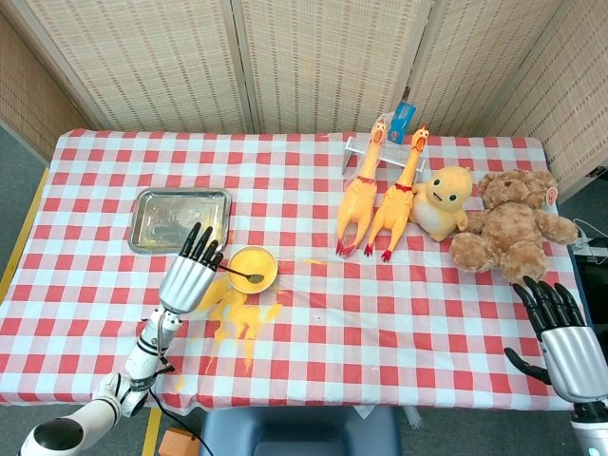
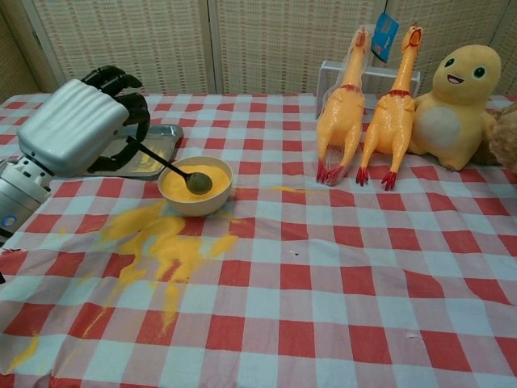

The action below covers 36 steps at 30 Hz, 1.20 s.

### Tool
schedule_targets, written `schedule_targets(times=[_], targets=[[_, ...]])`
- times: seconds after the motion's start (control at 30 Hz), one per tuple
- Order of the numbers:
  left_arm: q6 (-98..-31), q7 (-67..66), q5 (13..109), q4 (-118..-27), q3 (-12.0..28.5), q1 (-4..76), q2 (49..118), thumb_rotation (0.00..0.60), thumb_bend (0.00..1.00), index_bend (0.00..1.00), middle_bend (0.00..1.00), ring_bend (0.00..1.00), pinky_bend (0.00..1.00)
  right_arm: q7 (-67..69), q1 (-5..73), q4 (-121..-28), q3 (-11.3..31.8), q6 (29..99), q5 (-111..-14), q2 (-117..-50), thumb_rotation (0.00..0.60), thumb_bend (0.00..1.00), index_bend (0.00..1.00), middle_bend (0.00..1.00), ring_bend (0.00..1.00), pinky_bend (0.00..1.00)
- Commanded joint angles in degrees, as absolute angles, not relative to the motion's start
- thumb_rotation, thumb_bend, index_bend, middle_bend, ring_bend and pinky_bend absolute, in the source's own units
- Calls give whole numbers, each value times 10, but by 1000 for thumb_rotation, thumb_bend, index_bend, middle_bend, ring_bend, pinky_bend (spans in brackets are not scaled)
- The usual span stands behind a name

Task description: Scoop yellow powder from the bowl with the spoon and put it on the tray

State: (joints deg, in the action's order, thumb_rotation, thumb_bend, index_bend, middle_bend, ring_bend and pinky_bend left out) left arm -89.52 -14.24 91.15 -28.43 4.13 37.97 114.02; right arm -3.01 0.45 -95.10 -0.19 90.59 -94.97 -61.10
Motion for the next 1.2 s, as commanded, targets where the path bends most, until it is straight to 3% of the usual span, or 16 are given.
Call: schedule_targets(times=[0.03, 0.6, 1.2], targets=[[-887, -140, 909, -275, 41, 378, 1144, 600, 658, 880, 381, 157, 146, -31, 4, -951, -2, 905, -949, -611, 600, 109, 0, 0, 0, 0], [-839, -118, 884, -161, 61, 405, 1181, 600, 660, 882, 395, 172, 151, -39, 7, -949, 7, 897, -932, -615, 600, 109, 0, 0, 0, 0], [-872, -115, 874, -134, 65, 426, 1194, 600, 665, 882, 409, 178, 152, -31, -2, -954, 3, 918, -946, -608, 600, 109, 0, 0, 0, 0]])
